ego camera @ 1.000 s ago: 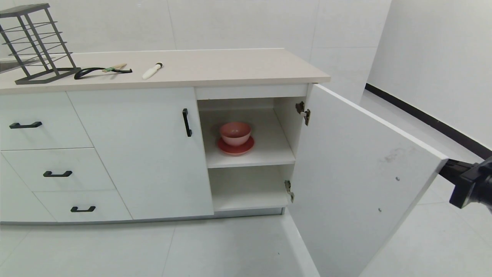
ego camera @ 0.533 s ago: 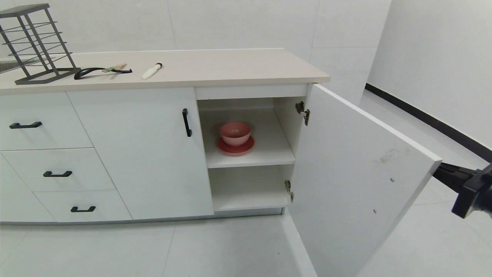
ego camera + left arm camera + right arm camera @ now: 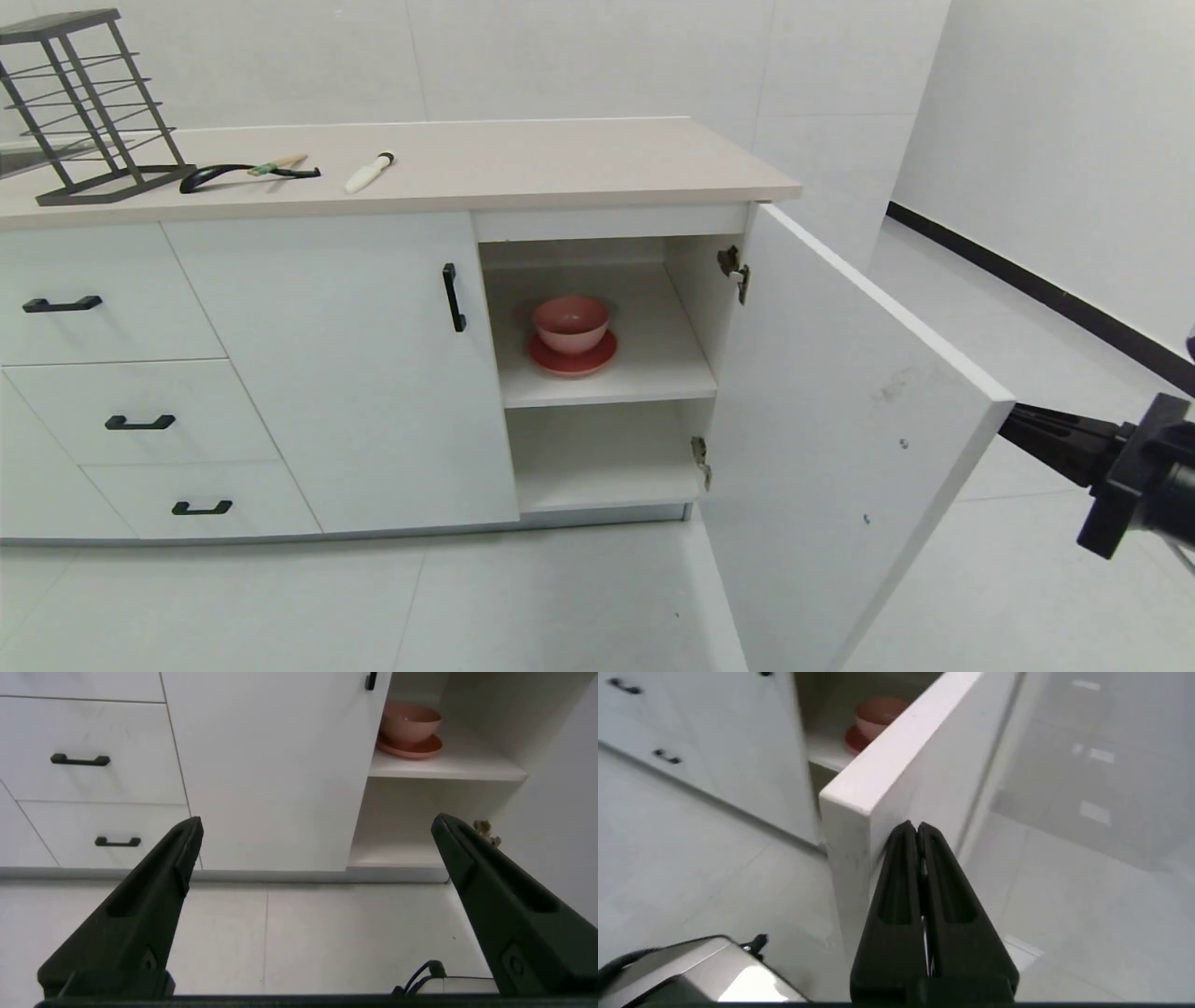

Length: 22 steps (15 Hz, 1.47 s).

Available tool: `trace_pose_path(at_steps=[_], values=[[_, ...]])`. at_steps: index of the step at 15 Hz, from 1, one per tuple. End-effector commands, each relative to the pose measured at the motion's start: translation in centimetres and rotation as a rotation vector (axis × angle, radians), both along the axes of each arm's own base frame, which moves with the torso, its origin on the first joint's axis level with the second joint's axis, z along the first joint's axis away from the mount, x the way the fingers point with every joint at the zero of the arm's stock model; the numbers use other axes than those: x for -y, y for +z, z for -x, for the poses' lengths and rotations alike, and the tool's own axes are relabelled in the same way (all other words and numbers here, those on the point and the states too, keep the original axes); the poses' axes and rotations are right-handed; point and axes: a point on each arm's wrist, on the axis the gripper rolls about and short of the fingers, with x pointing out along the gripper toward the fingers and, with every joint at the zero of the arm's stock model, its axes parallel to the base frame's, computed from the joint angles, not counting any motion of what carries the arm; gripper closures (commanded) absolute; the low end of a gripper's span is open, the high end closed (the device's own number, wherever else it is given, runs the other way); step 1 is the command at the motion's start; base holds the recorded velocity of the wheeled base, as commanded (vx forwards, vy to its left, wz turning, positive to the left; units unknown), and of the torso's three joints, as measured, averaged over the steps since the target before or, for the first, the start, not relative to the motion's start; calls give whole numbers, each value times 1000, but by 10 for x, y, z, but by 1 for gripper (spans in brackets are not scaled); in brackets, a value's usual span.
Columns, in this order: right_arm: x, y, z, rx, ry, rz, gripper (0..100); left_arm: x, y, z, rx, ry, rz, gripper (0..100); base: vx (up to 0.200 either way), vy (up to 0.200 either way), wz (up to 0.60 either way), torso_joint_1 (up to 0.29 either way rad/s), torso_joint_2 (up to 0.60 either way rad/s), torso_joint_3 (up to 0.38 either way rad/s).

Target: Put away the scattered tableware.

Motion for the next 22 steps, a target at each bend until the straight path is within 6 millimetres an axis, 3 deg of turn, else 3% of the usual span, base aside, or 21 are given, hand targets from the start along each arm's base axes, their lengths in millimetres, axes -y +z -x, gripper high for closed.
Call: trace_pose_path(at_steps=[1, 5, 13, 19, 22], values=[[-6, 1, 1, 2, 49, -1, 100, 0, 0, 0, 0, 1, 1, 0, 0, 0, 0, 0, 0, 0], [-9, 0, -4, -7, 63, 0, 100, 0, 0, 0, 0, 1, 1, 0, 0, 0, 0, 0, 0, 0], [-41, -4, -31, -58, 183, 16, 100, 0, 0, 0, 0, 1, 1, 0, 0, 0, 0, 0, 0, 0], [-40, -7, -31, -70, 174, 20, 100, 0, 0, 0, 0, 1, 1, 0, -167, 0, 0, 1, 7, 4], [-39, -10, -46, -73, 147, 20, 100, 0, 0, 0, 0, 2, 1, 0, 0, 0, 0, 0, 0, 0]])
